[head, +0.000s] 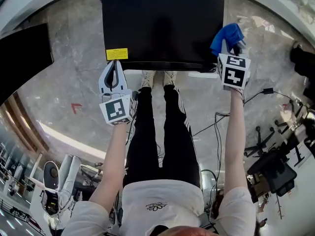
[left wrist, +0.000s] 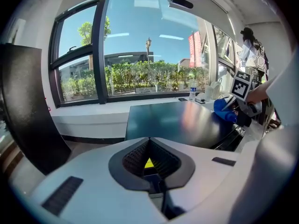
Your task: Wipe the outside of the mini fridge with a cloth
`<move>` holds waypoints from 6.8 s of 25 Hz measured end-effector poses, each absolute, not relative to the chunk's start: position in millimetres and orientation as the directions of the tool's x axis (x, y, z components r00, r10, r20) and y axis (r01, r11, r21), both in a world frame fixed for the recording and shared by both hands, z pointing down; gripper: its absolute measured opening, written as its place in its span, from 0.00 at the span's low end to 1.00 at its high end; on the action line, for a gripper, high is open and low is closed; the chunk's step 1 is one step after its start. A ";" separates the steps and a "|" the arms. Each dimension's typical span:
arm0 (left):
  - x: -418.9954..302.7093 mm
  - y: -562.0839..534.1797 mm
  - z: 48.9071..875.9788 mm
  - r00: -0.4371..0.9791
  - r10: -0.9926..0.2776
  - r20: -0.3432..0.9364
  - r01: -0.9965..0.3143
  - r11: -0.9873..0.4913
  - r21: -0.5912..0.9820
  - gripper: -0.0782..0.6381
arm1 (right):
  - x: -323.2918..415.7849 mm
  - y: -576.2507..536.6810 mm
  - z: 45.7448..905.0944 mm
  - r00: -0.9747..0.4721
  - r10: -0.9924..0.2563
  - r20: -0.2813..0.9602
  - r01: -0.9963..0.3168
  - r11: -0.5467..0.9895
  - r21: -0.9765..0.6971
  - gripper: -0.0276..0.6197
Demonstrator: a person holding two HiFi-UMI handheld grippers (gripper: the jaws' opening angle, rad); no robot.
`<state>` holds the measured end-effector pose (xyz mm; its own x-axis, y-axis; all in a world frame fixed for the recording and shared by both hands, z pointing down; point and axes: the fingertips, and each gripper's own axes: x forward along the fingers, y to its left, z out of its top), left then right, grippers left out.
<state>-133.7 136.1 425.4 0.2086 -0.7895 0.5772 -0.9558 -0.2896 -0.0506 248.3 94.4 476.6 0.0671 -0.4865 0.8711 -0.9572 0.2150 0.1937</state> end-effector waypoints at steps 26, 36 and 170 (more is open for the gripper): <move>-177.1 144.3 422.8 0.120 -0.820 0.560 -0.984 -0.173 -0.042 0.12 | -97.3 117.0 388.8 -0.618 -0.490 0.615 -0.785 0.348 -0.512 0.15; -203.7 154.5 435.1 0.083 -0.809 0.582 -0.990 -0.134 -0.044 0.12 | -158.7 100.2 451.8 -0.631 -0.372 0.681 -0.773 0.377 -0.510 0.15; -101.4 109.1 428.9 0.290 -0.787 0.545 -0.936 -0.352 -0.010 0.12 | 239.6 193.2 480.8 -0.045 -0.334 0.942 -0.997 0.068 -0.023 0.15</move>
<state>-101.4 109.1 428.9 0.2897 -0.7867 0.5451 -0.9361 -0.3516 -0.0100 239.6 193.2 480.8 -0.0450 -0.3338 0.9416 -0.9974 0.0685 -0.0234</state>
